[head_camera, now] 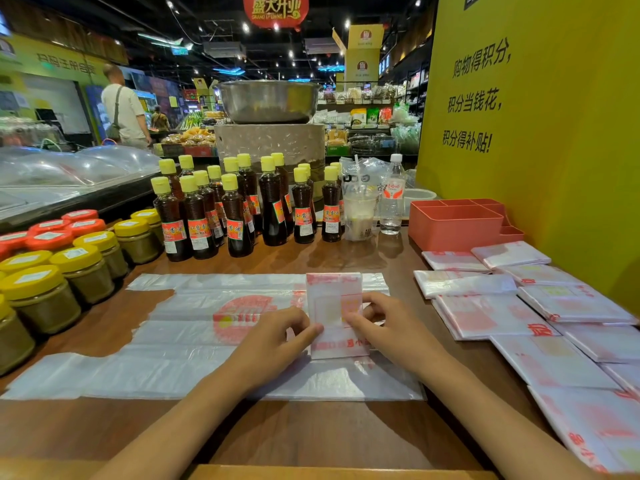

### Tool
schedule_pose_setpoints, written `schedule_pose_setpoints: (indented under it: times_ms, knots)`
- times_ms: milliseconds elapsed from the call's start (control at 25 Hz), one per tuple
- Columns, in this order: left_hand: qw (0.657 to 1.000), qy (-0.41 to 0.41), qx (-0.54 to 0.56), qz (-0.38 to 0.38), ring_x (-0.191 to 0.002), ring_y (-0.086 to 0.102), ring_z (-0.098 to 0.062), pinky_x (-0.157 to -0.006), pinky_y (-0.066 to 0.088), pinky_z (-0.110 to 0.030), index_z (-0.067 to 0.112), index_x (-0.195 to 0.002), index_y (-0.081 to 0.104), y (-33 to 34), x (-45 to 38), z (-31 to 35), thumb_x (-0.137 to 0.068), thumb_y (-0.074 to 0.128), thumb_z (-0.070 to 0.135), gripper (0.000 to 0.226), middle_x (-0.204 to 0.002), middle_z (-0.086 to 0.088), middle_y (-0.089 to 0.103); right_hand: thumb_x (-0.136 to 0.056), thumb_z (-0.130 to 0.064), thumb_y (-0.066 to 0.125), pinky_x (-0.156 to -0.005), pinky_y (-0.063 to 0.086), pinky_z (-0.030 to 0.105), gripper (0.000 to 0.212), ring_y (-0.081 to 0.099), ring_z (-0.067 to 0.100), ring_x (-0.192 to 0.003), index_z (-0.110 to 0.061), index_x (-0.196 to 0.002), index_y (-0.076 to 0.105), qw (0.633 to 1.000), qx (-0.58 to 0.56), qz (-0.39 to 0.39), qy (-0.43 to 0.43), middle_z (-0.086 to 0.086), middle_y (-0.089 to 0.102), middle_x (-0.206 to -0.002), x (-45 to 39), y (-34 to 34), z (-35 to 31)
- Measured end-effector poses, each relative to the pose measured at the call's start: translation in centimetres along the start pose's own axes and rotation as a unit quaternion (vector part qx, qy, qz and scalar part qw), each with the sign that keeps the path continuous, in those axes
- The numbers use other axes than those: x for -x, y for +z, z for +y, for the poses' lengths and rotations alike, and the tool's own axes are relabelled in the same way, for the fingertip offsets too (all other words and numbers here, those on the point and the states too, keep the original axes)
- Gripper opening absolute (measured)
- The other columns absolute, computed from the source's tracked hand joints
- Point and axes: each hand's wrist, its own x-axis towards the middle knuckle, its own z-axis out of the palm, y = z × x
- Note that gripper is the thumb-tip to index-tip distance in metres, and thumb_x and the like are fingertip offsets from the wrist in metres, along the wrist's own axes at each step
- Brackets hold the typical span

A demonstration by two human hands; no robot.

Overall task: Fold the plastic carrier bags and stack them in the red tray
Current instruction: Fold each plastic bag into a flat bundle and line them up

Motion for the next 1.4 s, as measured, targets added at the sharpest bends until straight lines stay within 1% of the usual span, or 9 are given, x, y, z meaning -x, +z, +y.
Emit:
schedule_pose_setpoints:
  times_ms: [160,280,400,560,960,1120,1200,1280,1400]
  knots:
    - [1.000,-0.001,-0.018,-0.010,-0.073,0.055,-0.007,-0.064,0.043,-0.021,0.029,-0.075,0.056,0.4,0.0,-0.2,-0.098,0.055,0.045,0.029,-0.075,0.011,0.058,-0.092,-0.031,0.070,-0.086,0.060,0.034,0.057,0.062,0.005,-0.107,-0.038,-0.143,0.043,1.000,0.019,0.008,-0.008,-0.022,0.057,-0.126,0.1,0.1,-0.3]
    - [0.998,-0.022,-0.066,-0.010,-0.086,0.054,0.002,-0.075,0.048,-0.020,0.032,-0.103,0.056,0.8,-0.1,-0.3,-0.094,0.057,0.051,0.021,-0.105,0.020,0.057,-0.094,-0.035,0.063,-0.111,0.042,0.032,0.085,0.036,0.002,-0.135,-0.037,-0.159,0.008,0.994,0.108,-0.028,-0.021,-0.025,0.022,-0.152,0.2,0.2,0.4]
    - [0.993,-0.022,-0.110,-0.045,-0.126,0.033,0.010,-0.105,0.031,-0.014,0.038,-0.149,0.028,1.1,-0.3,-0.4,-0.096,0.056,0.052,0.062,-0.142,0.032,0.025,-0.103,-0.038,0.044,-0.125,0.013,0.035,0.071,0.004,0.002,-0.151,-0.034,-0.161,0.003,0.966,0.241,-0.080,-0.045,-0.018,-0.001,-0.166,0.2,0.8,1.1]
    - [0.974,0.009,-0.190,-0.125,-0.143,-0.008,0.010,-0.122,0.002,-0.023,0.038,-0.158,-0.001,1.5,-0.4,-1.0,-0.102,0.037,0.056,0.071,-0.158,0.027,-0.012,-0.108,-0.041,0.017,-0.126,-0.002,0.038,0.057,-0.008,0.003,-0.153,-0.028,-0.161,0.002,0.914,0.364,-0.180,-0.028,-0.012,-0.006,-0.168,0.4,1.5,1.4]
    - [0.945,-0.012,-0.261,-0.198,-0.152,0.002,-0.006,-0.122,0.000,-0.030,0.029,-0.160,0.006,0.9,-0.6,-0.4,-0.103,0.025,0.055,0.065,-0.167,0.010,0.001,-0.107,-0.042,0.010,-0.125,-0.008,0.043,0.058,-0.009,0.005,-0.153,-0.025,-0.161,0.000,0.881,0.422,-0.215,-0.021,-0.010,-0.006,-0.168,0.4,1.6,1.0]
    - [0.959,0.006,-0.242,-0.149,-0.134,0.040,-0.014,-0.114,0.032,-0.035,0.028,-0.146,0.039,0.8,-0.7,-0.8,-0.095,0.037,0.062,0.062,-0.153,0.006,0.040,-0.107,-0.043,0.017,-0.126,-0.001,0.042,0.058,0.003,0.007,-0.154,-0.024,-0.161,0.012,0.902,0.390,-0.180,-0.034,-0.007,0.007,-0.168,0.7,1.6,1.2]
    - [0.968,0.004,-0.228,-0.104,-0.102,0.051,-0.012,-0.090,0.047,-0.034,0.027,-0.120,0.048,0.8,-0.4,-1.1,-0.088,0.040,0.070,0.055,-0.121,0.006,0.054,-0.104,-0.046,0.029,-0.120,0.022,0.037,0.055,0.032,0.015,-0.145,-0.024,-0.155,0.032,0.919,0.379,-0.080,-0.070,-0.002,0.037,-0.158,0.8,1.1,0.9]
    - [0.968,-0.011,-0.240,-0.071,-0.086,0.048,-0.010,-0.074,0.044,-0.030,0.028,-0.105,0.045,0.7,0.0,-1.3,-0.086,0.040,0.075,0.051,-0.102,0.009,0.052,-0.101,-0.044,0.042,-0.093,0.043,0.033,0.043,0.055,0.015,-0.110,-0.027,-0.140,0.048,0.932,0.355,0.015,-0.069,-0.006,0.063,-0.119,0.8,0.5,0.0]
    - [0.960,-0.010,-0.278,-0.031,-0.081,0.044,-0.011,-0.067,0.032,-0.029,0.029,-0.094,0.043,0.7,0.1,-1.0,-0.089,0.035,0.074,0.046,-0.089,0.011,0.047,-0.098,-0.048,0.049,-0.065,0.047,0.027,0.025,0.058,0.007,-0.073,-0.035,-0.115,0.061,0.951,0.307,0.011,-0.015,-0.011,0.066,-0.075,1.3,0.2,-0.4]
